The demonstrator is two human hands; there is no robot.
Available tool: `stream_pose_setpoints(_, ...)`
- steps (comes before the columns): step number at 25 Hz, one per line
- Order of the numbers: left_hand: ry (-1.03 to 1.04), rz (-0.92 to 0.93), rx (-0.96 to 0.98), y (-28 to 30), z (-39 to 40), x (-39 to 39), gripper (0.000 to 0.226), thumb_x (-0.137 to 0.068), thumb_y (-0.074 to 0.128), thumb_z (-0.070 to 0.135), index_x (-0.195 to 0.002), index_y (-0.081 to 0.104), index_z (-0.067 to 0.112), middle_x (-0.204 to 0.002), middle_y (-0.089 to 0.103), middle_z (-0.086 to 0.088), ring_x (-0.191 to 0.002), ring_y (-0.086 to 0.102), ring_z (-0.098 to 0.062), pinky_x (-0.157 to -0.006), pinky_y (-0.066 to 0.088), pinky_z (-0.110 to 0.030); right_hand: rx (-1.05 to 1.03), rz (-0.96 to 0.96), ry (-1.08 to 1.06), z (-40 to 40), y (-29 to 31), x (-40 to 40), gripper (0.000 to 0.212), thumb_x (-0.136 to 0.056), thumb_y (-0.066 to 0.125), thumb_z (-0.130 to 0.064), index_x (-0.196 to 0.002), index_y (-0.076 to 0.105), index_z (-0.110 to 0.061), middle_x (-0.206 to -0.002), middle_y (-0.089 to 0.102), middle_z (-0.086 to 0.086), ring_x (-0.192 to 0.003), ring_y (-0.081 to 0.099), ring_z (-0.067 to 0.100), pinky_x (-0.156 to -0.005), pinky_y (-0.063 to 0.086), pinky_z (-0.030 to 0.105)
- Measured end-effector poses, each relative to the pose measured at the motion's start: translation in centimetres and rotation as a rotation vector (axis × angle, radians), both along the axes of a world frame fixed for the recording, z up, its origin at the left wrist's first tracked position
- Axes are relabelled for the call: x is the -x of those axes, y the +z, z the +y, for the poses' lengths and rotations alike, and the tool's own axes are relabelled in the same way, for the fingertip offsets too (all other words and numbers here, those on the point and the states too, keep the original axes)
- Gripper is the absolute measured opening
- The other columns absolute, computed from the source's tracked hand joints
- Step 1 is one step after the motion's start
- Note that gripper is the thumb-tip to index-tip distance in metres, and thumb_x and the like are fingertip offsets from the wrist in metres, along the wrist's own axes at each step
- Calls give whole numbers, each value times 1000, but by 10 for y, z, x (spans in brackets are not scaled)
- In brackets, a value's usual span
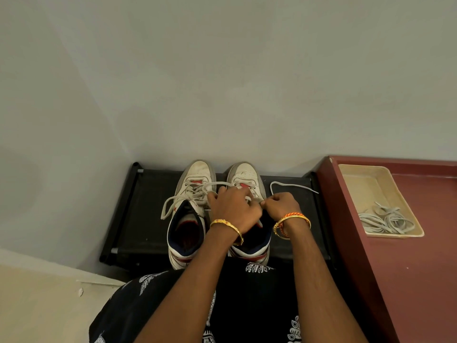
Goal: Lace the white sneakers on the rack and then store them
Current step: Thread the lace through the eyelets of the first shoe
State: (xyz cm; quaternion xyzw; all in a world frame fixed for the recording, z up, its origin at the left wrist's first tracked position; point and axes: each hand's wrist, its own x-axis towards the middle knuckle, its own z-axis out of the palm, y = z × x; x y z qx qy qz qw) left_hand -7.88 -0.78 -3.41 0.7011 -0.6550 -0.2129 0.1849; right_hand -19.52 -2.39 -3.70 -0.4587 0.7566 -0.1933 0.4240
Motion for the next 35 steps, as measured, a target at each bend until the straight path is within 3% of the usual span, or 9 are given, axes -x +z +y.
stream_pose_setpoints(5,-84,-363,-78,-7,-4,13,30,-89,52,37,-108,65,17,-122,54,-6,-119,41,-27,-98,26,-44,13,-27,-10,0,-4,1,15,-87,59,-13,-92,70,-4,-91,66,11,-85,60,22,-78,50,35)
stream_pose_setpoints(17,-87,-256,23,-17,-6,10,26,-90,53,37,-107,66,21,-130,37,-4,-122,32,-24,-95,26,-38,25,-19,-22,2,0,-1,15,-89,57,-9,-94,69,-3,-93,63,10,-84,57,19,-71,44,28)
stream_pose_setpoints(22,224,488,-7,-7,-13,-12,13,-80,60,32,-68,58,26,-119,46,-2,-114,44,-18,-100,34,-40,21,20,-39,2,0,-3,18,-88,60,-14,-97,69,-1,-97,65,12,-83,56,20,-73,46,31)
stream_pose_setpoints(26,480,1401,49,22,-19,-43,15,-93,48,13,-79,53,15,-80,68,3,-85,65,-14,-82,51,-33,5,7,-36,2,0,-3,18,-89,60,-14,-97,68,0,-93,63,11,-78,55,19,-70,43,29)
stream_pose_setpoints(28,575,1729,69,27,-20,-55,19,-93,42,8,-74,47,11,-61,63,3,-63,64,-15,-69,52,-32,0,-13,-30,2,2,-2,16,-89,60,-14,-95,68,-1,-87,60,8,-70,53,14,-64,43,27)
stream_pose_setpoints(29,581,1687,76,27,-20,-55,21,-92,42,7,-72,45,11,-55,55,3,-51,56,-13,-61,49,-31,1,-22,-32,3,2,-2,16,-90,59,-14,-93,68,-1,-85,60,8,-67,52,12,-61,42,26)
stream_pose_setpoints(31,437,1158,85,25,-16,-44,11,-90,50,11,-79,51,13,-61,50,3,-51,47,-12,-56,43,-28,3,-30,-31,3,3,-2,16,-90,60,-15,-93,68,-2,-84,60,7,-65,50,11,-60,41,25)
stream_pose_setpoints(33,132,392,50,14,-10,-23,7,-86,59,21,-92,63,19,-82,55,1,-75,54,-16,-68,45,-28,8,-34,-24,3,3,-3,15,-90,60,-15,-92,68,-2,-83,59,7,-64,50,9,-58,40,24)
stream_pose_setpoints(35,-74,-120,-16,-2,-7,-2,20,-86,60,30,-105,67,27,-114,52,-5,-108,49,-25,-91,40,-37,21,-27,-18,3,2,-3,15,-90,59,-13,-92,68,-2,-80,59,6,-63,50,8,-57,40,23)
